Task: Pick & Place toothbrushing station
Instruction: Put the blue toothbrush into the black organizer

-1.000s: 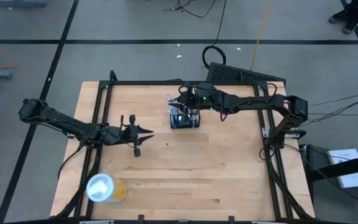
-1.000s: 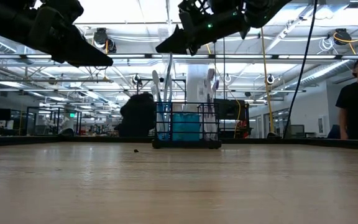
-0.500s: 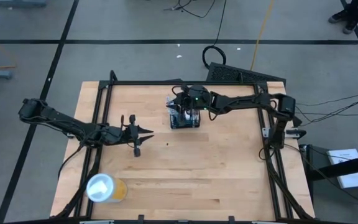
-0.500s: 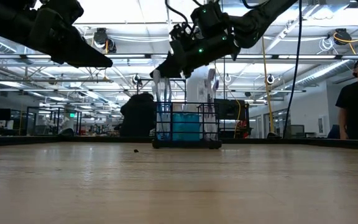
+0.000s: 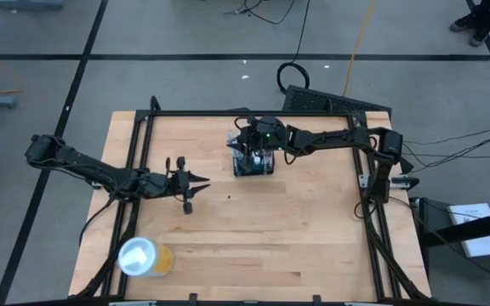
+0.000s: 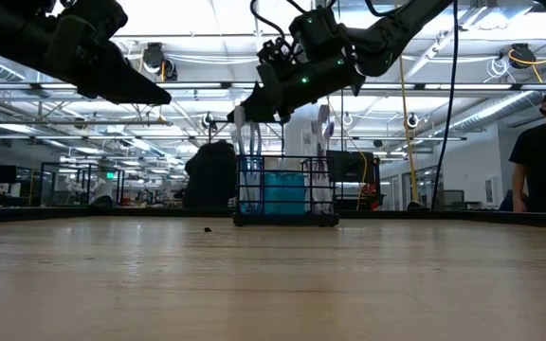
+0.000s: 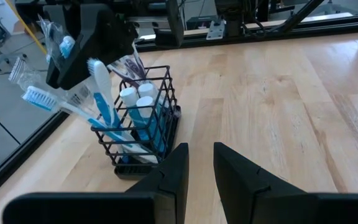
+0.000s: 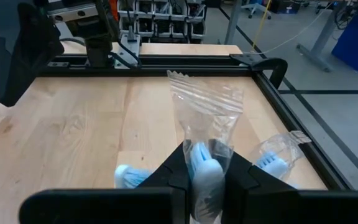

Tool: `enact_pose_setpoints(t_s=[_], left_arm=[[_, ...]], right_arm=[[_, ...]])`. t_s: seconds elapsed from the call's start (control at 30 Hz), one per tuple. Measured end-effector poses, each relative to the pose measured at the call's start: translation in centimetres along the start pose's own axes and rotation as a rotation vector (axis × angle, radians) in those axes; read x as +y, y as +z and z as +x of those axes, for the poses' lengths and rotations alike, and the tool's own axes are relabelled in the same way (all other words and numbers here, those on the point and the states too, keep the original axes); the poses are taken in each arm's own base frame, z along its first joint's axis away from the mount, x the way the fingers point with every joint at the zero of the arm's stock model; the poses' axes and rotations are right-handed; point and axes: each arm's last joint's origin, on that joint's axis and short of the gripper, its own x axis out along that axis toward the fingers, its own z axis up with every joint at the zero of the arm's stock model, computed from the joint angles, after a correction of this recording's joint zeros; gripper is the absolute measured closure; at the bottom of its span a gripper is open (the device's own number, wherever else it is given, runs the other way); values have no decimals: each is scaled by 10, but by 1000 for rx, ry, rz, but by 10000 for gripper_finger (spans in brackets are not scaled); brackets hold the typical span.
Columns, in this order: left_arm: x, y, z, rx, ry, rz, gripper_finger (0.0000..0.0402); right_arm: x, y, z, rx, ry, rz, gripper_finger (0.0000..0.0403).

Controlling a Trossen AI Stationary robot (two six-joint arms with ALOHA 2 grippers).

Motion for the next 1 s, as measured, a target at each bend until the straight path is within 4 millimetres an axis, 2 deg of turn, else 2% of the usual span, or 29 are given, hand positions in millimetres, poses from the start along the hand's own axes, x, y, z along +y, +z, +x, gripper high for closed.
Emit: enact_pose_setpoints(t_s=[0.53,0.7,1.0], left_arm=[[0,0,0,0,0,0,320],[0,0,0,0,0,1,320],[0,-1,0,8,-1,5,320]], right_arm=[[0,0,0,-2,-2,5,371],[0,-2,1,1,-5,18,328],[-1,5,0,-65,-17,-14,272]])
